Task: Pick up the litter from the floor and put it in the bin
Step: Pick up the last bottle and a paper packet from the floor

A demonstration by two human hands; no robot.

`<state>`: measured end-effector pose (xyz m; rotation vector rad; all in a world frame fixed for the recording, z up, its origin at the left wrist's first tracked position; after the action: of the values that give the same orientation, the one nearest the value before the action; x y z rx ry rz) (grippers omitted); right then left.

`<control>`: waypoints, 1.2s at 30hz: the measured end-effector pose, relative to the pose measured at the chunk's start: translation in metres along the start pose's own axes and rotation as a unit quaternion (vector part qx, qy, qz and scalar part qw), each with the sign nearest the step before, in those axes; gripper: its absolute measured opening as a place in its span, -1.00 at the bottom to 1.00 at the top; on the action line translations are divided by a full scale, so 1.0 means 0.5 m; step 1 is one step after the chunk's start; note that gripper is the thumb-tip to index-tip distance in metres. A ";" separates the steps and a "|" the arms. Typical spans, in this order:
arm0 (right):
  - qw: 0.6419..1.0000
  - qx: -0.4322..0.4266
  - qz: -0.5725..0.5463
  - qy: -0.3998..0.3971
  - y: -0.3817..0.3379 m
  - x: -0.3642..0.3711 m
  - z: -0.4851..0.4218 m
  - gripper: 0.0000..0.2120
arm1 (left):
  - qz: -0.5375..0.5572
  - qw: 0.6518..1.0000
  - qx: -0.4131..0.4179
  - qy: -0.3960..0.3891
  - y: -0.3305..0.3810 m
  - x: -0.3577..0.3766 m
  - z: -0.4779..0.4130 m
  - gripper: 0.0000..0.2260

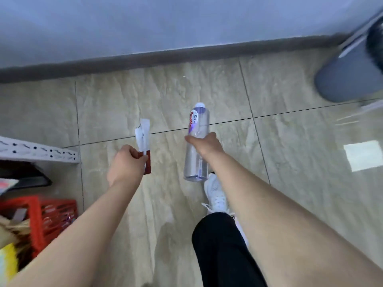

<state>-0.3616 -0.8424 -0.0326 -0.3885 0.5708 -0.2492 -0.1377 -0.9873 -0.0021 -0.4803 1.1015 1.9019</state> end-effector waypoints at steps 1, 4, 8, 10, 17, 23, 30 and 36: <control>1.000 0.002 -0.009 0.012 -0.002 -0.052 0.023 -0.33 | -0.031 0.999 0.034 0.002 0.064 -0.017 0.026 -0.84; 0.999 0.005 -0.029 0.030 -0.007 -0.199 0.076 -0.29 | -0.081 0.991 0.109 -0.005 0.235 -0.023 0.110 -0.89; 0.998 0.013 -0.049 0.041 0.019 -0.394 0.084 -0.32 | -0.087 0.987 0.130 -0.029 0.410 0.066 0.210 -0.88; 0.996 0.022 -0.062 0.054 0.050 -0.506 0.073 -0.35 | -0.070 0.989 0.125 -0.041 0.492 0.140 0.259 -0.87; 0.994 0.033 -0.059 0.085 0.110 -0.895 0.022 -0.41 | -0.026 0.989 0.129 -0.062 0.780 0.341 0.369 -0.84; 0.989 0.020 0.003 0.148 0.105 -1.187 -0.058 -0.38 | 0.006 0.983 0.155 -0.102 1.013 0.497 0.408 -0.84; 0.985 0.058 0.000 0.164 0.115 -1.434 -0.236 -0.23 | 0.012 0.976 0.163 -0.141 1.244 0.719 0.385 -0.81; 0.979 0.095 0.018 0.179 0.181 -1.583 -0.345 -0.27 | 0.024 0.974 0.134 -0.182 1.374 0.908 0.405 -0.82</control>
<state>-1.0930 -0.5468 0.1718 -0.1462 0.8995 -0.3396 -0.9403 -0.7589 0.1490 0.0474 1.1054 1.7577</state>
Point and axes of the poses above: each hand's wrist, its own z-axis away from the middle knuckle, its own x-axis out of the palm, y = z × x, the point moved 10 cm from there along -z, towards the middle knuckle, and after that the axes turned 9 degrees about z, right-handed, at the moved point
